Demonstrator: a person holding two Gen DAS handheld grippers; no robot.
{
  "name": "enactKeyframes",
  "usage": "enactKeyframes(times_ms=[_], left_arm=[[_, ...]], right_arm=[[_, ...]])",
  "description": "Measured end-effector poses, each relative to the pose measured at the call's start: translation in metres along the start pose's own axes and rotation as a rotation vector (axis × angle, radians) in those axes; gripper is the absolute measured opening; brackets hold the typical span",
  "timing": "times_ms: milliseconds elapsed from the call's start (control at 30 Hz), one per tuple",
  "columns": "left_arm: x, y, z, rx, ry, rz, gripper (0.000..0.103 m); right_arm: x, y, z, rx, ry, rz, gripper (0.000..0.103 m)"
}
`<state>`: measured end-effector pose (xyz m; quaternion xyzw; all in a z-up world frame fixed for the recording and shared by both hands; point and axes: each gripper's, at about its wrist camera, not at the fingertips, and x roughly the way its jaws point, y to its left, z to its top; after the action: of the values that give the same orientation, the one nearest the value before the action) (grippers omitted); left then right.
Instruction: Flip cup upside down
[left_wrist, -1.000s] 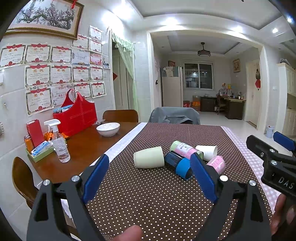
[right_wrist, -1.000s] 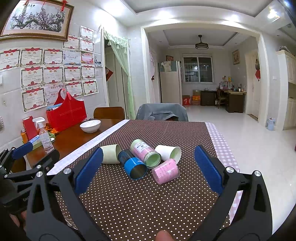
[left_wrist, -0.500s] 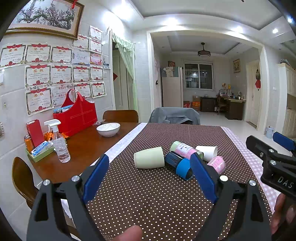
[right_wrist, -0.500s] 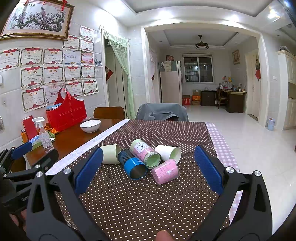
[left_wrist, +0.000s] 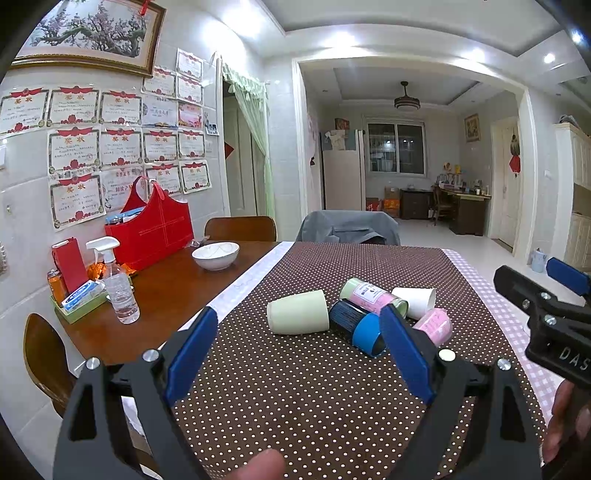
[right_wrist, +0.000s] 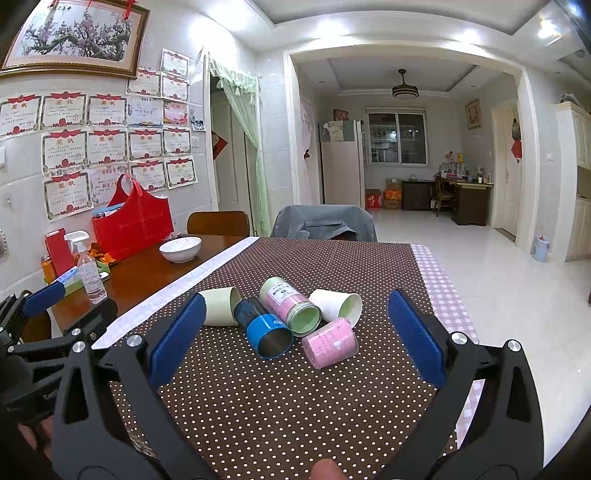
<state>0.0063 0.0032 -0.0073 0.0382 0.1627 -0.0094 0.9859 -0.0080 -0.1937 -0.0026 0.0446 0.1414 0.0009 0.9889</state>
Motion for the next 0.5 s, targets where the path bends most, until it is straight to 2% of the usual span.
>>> enactKeyframes(times_ms=[367, 500], left_arm=[[0.055, 0.006, 0.005, 0.045, 0.077, 0.034, 0.088], [0.086, 0.006, 0.006, 0.081, 0.131, 0.011, 0.088]], right_arm=[[0.041, -0.023, 0.009, -0.005, 0.074, 0.014, 0.097], [0.061, -0.028, 0.012, -0.011, 0.111, 0.016, 0.097]])
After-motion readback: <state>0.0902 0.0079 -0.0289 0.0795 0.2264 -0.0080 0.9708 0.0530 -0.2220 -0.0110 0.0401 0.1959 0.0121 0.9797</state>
